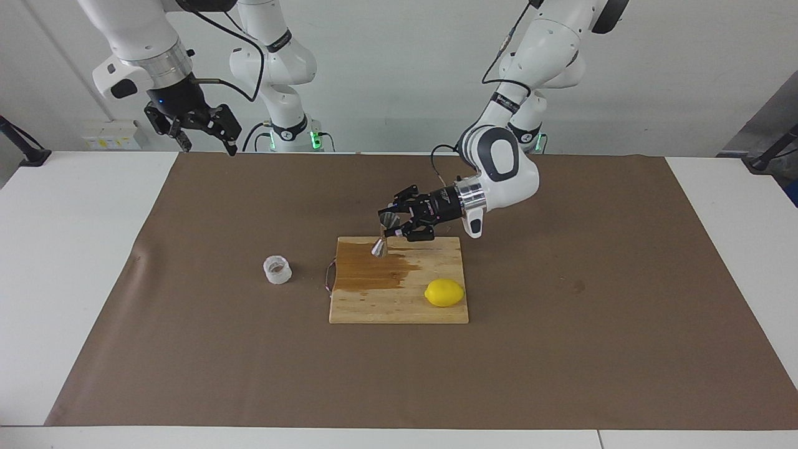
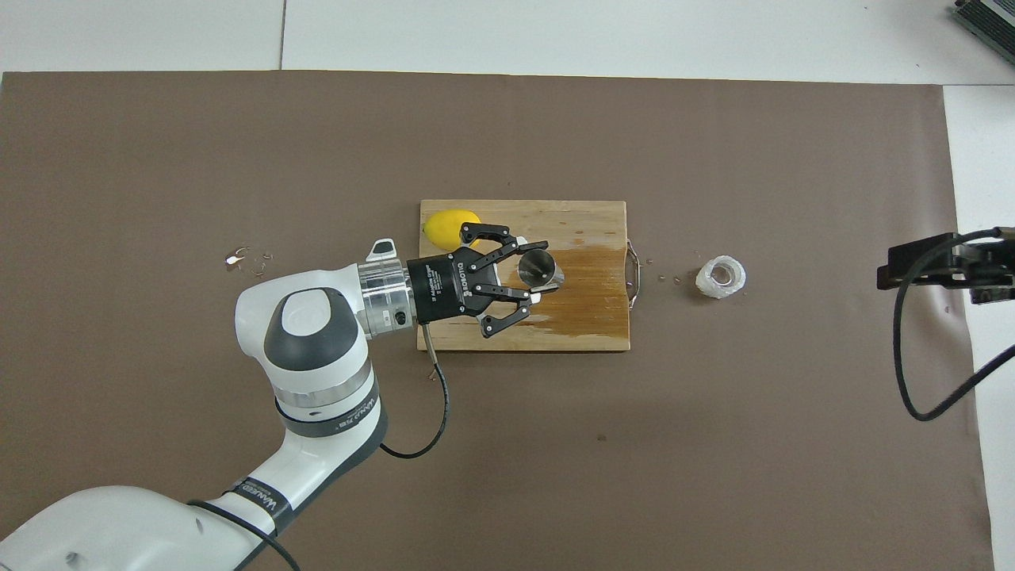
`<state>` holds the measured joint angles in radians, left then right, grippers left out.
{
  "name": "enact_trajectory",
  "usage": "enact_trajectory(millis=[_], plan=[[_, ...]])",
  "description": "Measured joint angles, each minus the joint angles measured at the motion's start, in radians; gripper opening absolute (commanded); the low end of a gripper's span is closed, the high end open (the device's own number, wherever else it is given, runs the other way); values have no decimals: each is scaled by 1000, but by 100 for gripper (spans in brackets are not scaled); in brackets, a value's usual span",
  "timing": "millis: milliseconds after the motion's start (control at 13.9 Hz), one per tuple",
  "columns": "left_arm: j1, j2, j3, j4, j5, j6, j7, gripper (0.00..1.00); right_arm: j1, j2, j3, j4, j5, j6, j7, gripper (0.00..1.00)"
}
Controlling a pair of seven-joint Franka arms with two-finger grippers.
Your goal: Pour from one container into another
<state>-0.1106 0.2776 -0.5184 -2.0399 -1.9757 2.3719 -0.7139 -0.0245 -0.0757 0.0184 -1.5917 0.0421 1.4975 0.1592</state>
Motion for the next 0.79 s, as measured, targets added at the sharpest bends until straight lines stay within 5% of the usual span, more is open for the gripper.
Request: enact_trajectory(millis=[432,792], plan=[[-60,26,2,-8,-56,131,34,0,0,0,0,0,0,0,0,100],[-73,77,5,-5,-231,134,188,0,0,0,0,0,0,0,0,100]])
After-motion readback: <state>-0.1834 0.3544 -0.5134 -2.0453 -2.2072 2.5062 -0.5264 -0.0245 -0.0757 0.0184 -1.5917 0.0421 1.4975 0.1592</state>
